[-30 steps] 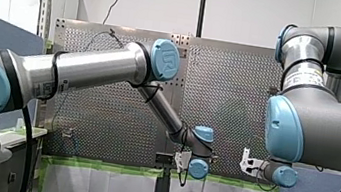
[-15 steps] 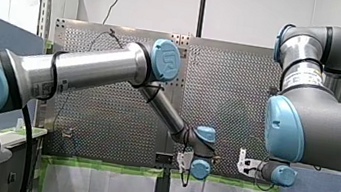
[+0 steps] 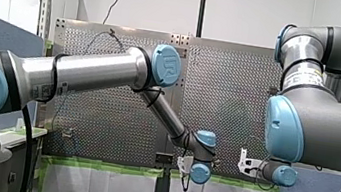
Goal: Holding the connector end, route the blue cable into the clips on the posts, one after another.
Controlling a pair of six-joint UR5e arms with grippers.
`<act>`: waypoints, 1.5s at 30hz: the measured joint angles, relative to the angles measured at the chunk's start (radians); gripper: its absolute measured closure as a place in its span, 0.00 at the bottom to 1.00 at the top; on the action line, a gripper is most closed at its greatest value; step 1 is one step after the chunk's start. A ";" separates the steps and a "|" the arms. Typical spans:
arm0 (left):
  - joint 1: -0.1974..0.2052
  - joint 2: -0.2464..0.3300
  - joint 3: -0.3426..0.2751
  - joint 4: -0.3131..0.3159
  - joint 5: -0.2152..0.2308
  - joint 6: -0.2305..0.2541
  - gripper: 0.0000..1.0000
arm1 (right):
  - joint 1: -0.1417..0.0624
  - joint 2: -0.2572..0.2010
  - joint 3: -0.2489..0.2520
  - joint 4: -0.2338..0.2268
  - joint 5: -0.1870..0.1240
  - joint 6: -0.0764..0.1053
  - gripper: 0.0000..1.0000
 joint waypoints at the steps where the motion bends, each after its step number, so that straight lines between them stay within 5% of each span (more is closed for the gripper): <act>1: 0.001 0.000 0.004 0.000 0.002 -0.001 1.00 | 0.000 0.000 -0.002 -0.001 -0.001 0.002 1.00; 15: 0.018 -0.017 0.054 -0.038 0.026 -0.027 1.00 | -0.008 0.001 -0.033 -0.011 0.001 0.043 1.00; 45: 0.067 -0.057 0.095 -0.036 0.089 -0.056 1.00 | -0.003 0.001 -0.077 -0.036 -0.017 0.071 1.00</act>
